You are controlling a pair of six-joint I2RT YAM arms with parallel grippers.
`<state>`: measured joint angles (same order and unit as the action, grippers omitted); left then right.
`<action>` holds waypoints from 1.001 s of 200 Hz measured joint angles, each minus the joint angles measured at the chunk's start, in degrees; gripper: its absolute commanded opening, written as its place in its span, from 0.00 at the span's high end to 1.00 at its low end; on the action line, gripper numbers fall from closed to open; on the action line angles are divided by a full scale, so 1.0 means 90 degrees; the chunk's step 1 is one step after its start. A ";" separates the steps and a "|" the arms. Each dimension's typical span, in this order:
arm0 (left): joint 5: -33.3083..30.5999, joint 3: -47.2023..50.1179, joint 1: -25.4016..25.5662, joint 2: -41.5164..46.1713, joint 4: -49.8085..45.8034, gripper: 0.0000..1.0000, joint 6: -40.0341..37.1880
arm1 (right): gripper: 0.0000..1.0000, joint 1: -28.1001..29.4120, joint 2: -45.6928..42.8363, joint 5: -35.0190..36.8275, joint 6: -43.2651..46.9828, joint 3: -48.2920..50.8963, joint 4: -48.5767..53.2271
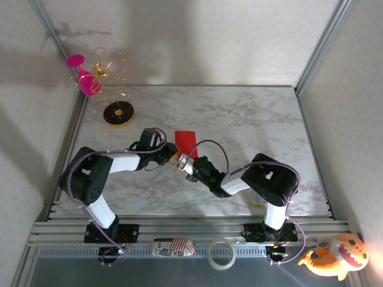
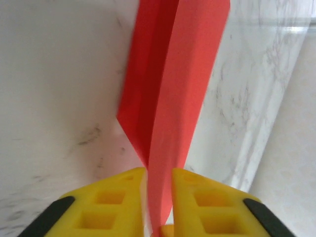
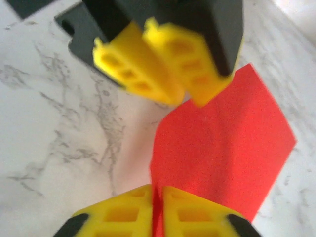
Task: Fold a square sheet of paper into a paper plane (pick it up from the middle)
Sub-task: Third fold the triangle at the center of the table.
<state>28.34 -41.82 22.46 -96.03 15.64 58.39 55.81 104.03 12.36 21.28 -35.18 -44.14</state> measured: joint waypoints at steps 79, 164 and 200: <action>-0.0719 -0.0420 -0.0163 0.0355 -0.0544 0.75 -0.0979 | 0.89 -0.0029 -0.0699 -0.1343 -0.1200 0.0000 0.0964; -0.0588 -0.1469 0.0243 -0.1151 -0.1253 0.85 -0.1557 | 0.89 -0.0437 -0.0585 -0.2448 -0.2098 -0.0177 0.1557; -0.0634 -0.1744 0.0289 -0.1367 -0.1564 0.88 -0.1775 | 0.89 -0.0551 -0.0481 -0.2659 -0.2426 -0.0316 0.1649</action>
<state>22.63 -57.52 25.06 -108.33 1.56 42.41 50.85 99.70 -11.57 -0.56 -38.02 -29.30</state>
